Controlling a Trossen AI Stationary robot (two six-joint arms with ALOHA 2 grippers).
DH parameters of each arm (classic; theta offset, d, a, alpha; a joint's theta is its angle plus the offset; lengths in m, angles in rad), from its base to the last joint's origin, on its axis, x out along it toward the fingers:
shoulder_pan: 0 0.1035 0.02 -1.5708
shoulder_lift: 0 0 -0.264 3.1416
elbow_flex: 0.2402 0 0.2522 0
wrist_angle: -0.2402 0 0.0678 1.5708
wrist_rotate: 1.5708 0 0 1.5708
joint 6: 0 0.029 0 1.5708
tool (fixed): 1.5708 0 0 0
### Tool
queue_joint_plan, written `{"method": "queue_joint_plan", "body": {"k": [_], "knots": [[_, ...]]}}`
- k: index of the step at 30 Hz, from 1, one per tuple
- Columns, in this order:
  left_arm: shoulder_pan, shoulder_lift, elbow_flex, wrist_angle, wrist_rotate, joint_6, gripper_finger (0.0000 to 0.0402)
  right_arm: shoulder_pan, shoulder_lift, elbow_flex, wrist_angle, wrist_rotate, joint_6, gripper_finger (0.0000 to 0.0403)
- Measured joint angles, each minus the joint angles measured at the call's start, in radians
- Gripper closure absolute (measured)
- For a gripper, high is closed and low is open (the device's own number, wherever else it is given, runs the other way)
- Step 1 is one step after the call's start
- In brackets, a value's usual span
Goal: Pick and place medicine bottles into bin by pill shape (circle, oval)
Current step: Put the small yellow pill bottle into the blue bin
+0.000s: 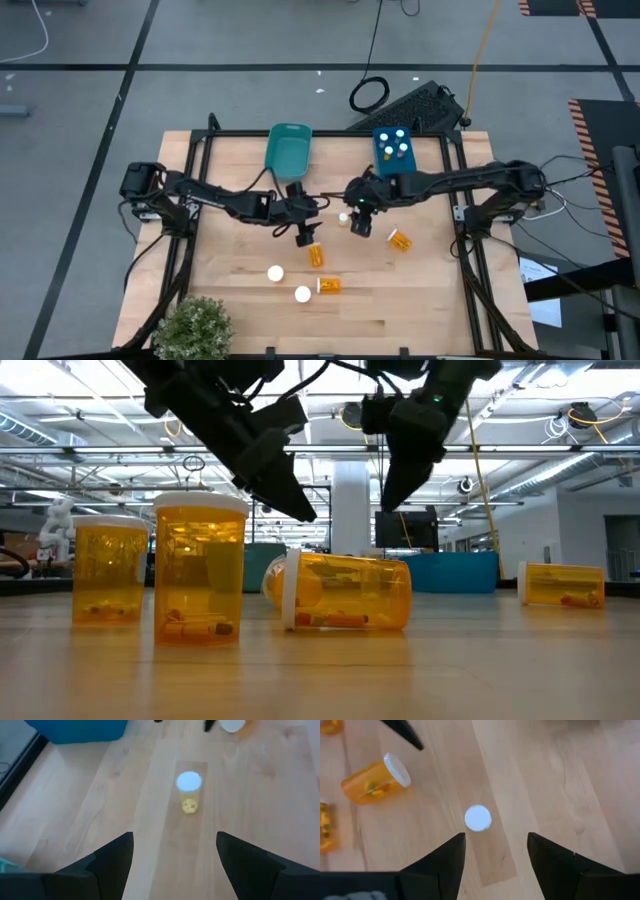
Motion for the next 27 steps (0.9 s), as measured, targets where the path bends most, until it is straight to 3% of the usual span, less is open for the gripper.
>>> {"method": "queue_joint_plan", "body": {"k": [8, 21, 27], "knots": [[0.012, 0.0, 0.0, -0.003, 0.002, -0.01, 0.0112, 0.006, 0.123, 0.131, -0.061, -0.024, -0.111, 0.0195], [0.012, 0.001, -0.001, -0.035, 0.0, -0.004, 0.0112, 0.001, 0.196, 0.145, -0.05, -0.073, -0.136, 0.0194], [0.012, 0.001, -0.001, -0.032, -0.001, -0.005, 0.0112, 0.001, 0.196, 0.145, -0.043, -0.046, -0.17, 0.0164]]}}
